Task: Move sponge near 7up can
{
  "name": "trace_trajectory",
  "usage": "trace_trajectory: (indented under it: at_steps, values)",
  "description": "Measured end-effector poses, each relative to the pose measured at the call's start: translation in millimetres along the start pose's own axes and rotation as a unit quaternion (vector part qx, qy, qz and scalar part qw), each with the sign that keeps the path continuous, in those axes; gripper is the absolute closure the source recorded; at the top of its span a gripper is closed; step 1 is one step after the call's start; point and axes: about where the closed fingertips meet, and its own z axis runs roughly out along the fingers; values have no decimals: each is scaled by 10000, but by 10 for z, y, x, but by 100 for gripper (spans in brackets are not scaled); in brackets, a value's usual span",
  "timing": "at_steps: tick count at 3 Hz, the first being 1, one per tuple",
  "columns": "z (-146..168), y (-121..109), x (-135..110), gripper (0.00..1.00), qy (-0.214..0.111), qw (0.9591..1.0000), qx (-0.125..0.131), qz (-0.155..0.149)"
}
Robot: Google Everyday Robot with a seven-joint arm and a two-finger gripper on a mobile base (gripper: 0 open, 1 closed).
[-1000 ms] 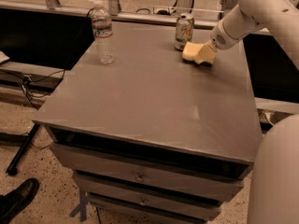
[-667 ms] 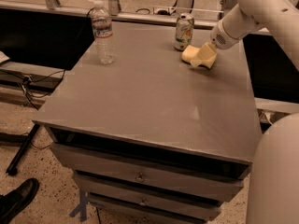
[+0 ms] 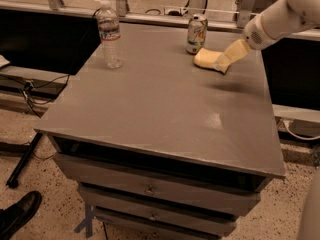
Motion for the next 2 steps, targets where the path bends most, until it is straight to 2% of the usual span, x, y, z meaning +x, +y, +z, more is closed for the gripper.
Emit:
trace_trajectory:
  at_steps: [1,2]
  values:
    - [-643,-60,231,0,-745,9969,-129,237]
    - [-1328,-117,552,0,-1402,9889,-45,498]
